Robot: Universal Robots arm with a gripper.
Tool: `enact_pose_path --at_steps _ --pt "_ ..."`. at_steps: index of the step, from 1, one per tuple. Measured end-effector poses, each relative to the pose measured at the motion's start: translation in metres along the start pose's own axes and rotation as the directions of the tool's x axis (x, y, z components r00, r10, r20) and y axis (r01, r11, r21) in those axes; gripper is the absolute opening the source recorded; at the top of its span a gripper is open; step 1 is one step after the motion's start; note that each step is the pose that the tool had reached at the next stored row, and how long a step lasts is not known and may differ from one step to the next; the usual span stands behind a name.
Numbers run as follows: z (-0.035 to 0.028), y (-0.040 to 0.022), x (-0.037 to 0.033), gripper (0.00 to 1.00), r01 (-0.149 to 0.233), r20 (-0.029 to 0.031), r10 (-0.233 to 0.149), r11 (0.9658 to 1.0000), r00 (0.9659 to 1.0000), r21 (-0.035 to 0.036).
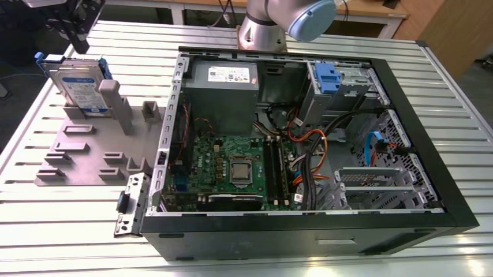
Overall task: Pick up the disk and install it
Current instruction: 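Reach for the disk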
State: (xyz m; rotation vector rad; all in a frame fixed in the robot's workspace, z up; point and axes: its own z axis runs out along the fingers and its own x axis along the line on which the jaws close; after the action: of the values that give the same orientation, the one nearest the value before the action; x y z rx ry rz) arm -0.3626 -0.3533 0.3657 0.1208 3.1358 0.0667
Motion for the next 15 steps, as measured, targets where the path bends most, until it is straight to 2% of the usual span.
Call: enact_pose_path --at_steps 9,15 --pt "0.0002 -0.0007 0.0084 0.11 0.0 0.0001 0.0 1.0 1.0 -0.0001" --pt "0.0002 -0.0007 0.0097 0.11 0.0 0.0 0.0 1.0 1.0 0.0"
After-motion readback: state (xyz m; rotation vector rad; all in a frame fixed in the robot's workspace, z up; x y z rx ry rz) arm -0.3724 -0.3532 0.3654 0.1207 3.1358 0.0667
